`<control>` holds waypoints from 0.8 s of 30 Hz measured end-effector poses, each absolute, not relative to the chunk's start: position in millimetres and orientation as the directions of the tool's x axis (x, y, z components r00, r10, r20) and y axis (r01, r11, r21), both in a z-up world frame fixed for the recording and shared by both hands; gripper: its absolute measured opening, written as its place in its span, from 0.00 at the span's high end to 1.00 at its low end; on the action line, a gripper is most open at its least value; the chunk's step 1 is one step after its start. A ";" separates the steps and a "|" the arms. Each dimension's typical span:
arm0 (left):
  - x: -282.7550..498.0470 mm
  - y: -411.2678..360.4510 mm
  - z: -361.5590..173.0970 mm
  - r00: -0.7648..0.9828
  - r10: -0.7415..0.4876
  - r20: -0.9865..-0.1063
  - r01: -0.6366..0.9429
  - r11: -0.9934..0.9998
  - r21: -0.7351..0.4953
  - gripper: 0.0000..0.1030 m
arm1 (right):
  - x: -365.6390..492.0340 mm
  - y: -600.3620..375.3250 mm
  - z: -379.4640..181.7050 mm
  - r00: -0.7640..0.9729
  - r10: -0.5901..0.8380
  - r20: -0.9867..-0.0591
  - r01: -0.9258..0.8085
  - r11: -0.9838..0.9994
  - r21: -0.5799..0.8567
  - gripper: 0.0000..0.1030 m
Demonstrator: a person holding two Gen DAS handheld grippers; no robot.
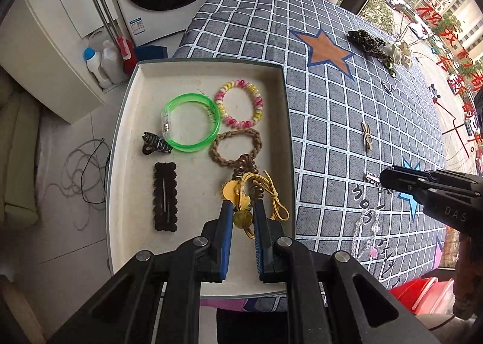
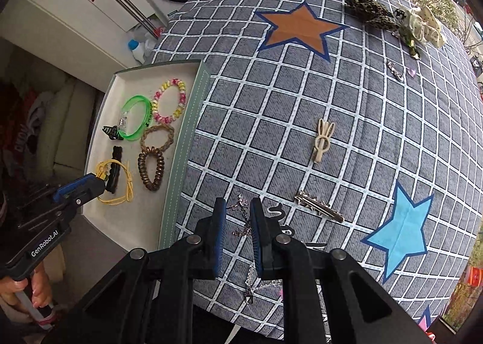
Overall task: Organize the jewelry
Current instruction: 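Lower the yellow hair tie into the tray with left while right releases the silver charm there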
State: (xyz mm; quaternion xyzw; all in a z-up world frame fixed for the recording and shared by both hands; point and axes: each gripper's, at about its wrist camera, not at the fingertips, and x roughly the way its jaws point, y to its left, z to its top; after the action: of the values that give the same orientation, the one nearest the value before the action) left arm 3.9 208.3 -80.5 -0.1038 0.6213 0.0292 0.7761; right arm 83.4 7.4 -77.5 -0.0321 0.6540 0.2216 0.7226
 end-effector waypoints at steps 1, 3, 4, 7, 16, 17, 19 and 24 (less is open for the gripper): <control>-0.3 214.0 -82.3 0.223 -0.081 -0.972 -0.188 0.974 -0.124 0.81 | 86.5 19.0 -75.9 0.041 0.284 -0.958 -0.377 0.892 0.248 0.83; -7.5 224.0 -86.6 0.214 -0.075 -0.974 -0.216 0.969 -0.122 0.81 | 91.1 41.3 -73.9 0.029 0.291 -0.956 -0.408 0.877 0.254 0.83; -11.3 228.3 -89.0 0.210 -0.073 -0.975 -0.228 0.966 -0.121 0.81 | 87.0 49.2 -75.8 0.024 0.294 -0.955 -0.423 0.869 0.257 0.83; -21.7 239.6 -96.1 0.199 -0.068 -0.978 -0.259 0.958 -0.119 0.81 | 75.3 62.4 -85.2 0.008 0.306 -0.952 -0.462 0.846 0.268 0.83; -43.8 265.6 -121.4 0.160 -0.060 -0.985 -0.331 0.937 -0.110 0.81 | 51.0 116.9 -106.1 -0.054 0.321 -0.946 -0.532 0.792 0.299 0.83; -45.5 267.8 -124.2 0.156 -0.057 -0.986 -0.337 0.936 -0.107 0.81 | 50.6 122.2 -109.1 -0.062 0.320 -0.946 -0.536 0.789 0.302 0.83; -47.7 271.8 -130.3 0.148 -0.047 -0.988 -0.344 0.934 -0.096 0.81 | 49.0 132.4 -115.6 -0.079 0.316 -0.946 -0.542 0.783 0.307 0.83; -48.7 279.1 -143.5 0.131 -0.024 -0.991 -0.365 0.928 -0.071 0.81 | 46.4 155.4 -126.2 -0.096 0.307 -0.947 -0.563 0.768 0.306 0.83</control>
State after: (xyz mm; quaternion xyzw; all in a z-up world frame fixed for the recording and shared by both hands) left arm -48.7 279.1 -143.5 -0.1499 0.6490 0.1154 0.7369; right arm 46.4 155.4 -126.2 -0.0963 0.6643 0.3270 0.6652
